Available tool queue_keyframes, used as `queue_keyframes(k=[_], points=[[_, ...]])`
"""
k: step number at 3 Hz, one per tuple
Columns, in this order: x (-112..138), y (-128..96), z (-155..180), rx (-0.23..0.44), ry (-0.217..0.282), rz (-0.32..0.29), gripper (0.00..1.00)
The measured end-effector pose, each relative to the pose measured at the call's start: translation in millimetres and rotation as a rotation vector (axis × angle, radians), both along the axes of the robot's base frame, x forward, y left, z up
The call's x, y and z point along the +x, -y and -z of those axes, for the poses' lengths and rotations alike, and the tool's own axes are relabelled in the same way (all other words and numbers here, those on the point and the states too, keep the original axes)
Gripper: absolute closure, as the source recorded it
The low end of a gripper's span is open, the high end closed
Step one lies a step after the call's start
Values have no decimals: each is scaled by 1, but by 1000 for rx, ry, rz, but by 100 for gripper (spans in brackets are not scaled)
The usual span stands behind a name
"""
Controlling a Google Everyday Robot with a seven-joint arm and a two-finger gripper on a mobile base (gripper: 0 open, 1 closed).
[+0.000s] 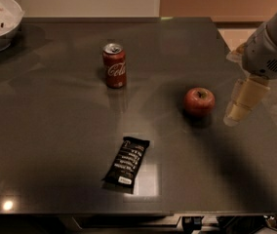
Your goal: Move apple near coke can
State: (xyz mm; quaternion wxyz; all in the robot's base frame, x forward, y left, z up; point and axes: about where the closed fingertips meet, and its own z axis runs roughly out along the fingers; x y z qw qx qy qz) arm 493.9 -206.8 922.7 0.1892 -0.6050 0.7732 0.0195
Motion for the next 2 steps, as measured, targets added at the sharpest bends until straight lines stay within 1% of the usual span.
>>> queue_keyframes(k=[2], points=[[29, -21, 40, 86, -50, -8, 0]])
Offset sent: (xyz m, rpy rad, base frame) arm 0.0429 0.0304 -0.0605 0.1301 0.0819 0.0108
